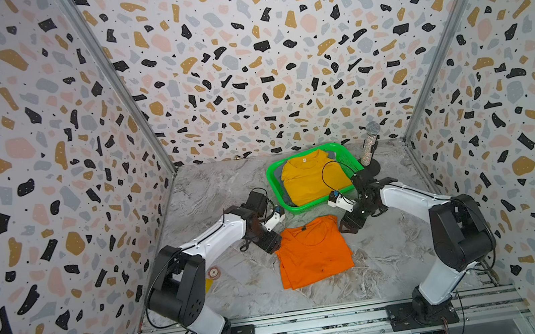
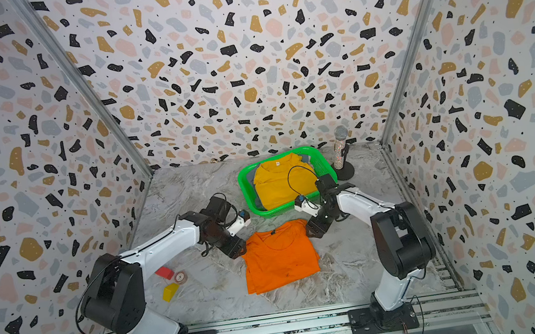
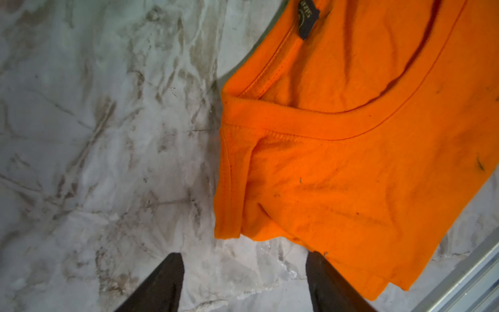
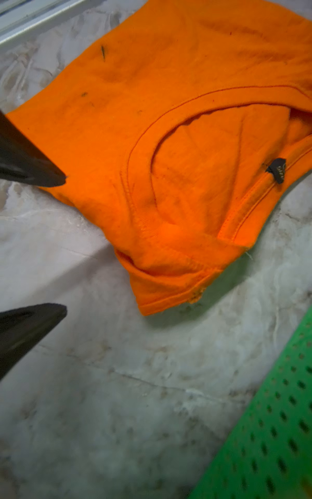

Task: Put the folded t-shirts into the basket
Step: Pick up the T-shirt from the center of the board.

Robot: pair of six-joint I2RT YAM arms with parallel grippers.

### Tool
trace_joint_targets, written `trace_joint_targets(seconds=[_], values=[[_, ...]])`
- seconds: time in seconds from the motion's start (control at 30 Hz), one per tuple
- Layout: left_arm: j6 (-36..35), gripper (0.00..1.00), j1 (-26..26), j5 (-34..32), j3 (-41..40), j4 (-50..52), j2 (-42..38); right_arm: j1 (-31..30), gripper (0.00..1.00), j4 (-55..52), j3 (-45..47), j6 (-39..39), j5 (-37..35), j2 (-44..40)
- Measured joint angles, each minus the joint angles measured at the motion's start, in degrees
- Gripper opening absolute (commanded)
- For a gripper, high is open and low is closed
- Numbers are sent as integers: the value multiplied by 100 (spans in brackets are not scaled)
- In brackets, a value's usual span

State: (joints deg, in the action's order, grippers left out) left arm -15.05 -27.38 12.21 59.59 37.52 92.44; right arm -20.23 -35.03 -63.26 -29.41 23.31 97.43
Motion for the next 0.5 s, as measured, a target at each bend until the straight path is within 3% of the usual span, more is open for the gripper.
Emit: trace_joint_targets(seconds=[0.5], values=[[-68,69,-2,13,229,-129,927,-555,71,503,-332,-772,-669,662]])
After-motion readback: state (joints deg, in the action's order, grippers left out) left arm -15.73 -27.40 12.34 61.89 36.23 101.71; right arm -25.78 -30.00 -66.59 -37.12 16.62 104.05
